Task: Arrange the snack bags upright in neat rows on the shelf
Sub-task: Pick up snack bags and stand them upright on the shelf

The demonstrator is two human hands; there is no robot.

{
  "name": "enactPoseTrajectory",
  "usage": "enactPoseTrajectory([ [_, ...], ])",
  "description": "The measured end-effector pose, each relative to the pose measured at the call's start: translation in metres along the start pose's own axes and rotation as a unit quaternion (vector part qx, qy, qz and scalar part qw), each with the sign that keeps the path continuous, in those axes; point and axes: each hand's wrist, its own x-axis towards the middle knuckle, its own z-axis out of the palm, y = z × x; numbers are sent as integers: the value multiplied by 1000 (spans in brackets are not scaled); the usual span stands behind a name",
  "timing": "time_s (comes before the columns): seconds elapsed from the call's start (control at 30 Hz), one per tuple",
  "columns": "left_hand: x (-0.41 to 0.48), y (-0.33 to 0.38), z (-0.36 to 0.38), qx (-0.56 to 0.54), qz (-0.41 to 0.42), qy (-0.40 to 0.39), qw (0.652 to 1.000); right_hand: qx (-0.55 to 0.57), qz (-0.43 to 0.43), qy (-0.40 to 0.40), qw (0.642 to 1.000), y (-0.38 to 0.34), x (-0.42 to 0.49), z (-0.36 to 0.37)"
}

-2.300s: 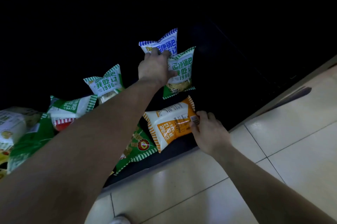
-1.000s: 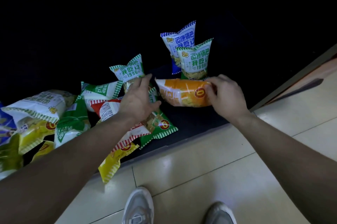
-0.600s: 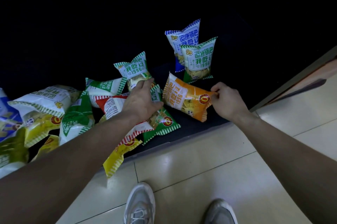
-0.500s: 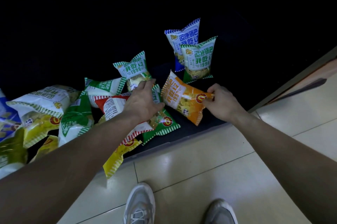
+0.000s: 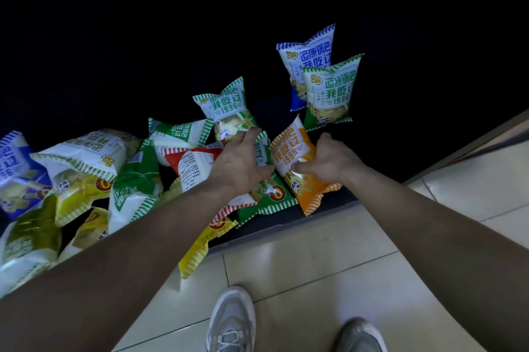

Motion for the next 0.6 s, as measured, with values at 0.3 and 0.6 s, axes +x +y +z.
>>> enactPoseTrajectory([
  [0.3, 6, 3, -9, -57, 30, -37, 997, 29, -123, 89, 988, 39, -23, -31],
  [0.6, 10, 57, -5, -219, 87, -128, 963, 231, -202, 52, 950, 70, -56, -37],
])
